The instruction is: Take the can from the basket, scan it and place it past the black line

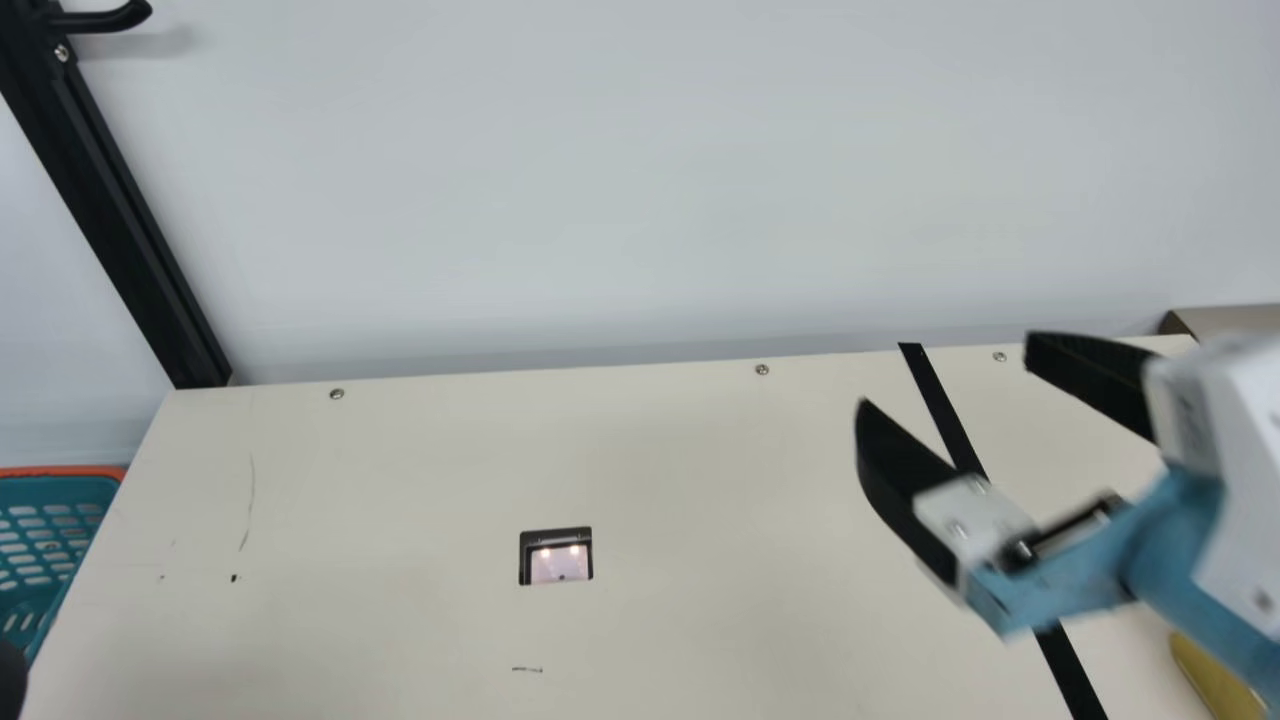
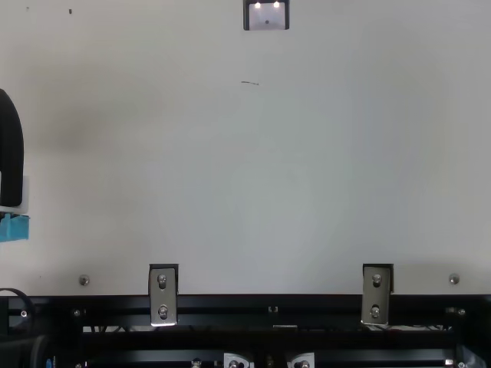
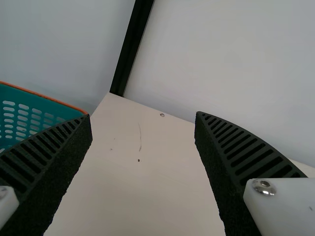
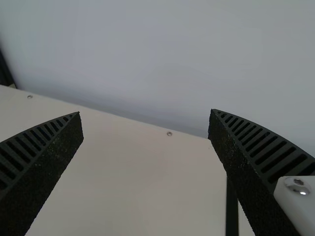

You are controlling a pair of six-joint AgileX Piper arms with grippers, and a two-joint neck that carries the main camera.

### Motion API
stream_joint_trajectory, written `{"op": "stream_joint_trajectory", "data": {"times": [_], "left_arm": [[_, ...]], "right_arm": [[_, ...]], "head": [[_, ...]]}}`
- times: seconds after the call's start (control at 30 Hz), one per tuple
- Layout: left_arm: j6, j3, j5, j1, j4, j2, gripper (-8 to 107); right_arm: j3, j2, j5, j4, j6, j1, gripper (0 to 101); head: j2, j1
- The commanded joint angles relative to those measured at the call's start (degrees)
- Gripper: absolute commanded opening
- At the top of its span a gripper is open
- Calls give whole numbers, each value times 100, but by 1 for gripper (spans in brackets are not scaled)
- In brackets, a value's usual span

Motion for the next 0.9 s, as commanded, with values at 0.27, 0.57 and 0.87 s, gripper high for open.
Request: {"op": "stream_joint_trajectory", "data": {"times": [0.27,0.57,0.87], "left_arm": [[0,0,0,0,0,0,90],[0,0,0,0,0,0,90],[0,0,0,0,0,0,90]], "right_arm": [[124,442,-1024,-216,877,837,101],[1741,-1324,-892,-1308,1492,351,101],[3176,-3328,-53,-2450,2293,-279,101]], "head": [[51,-183],[51,-183],[51,-183]]}}
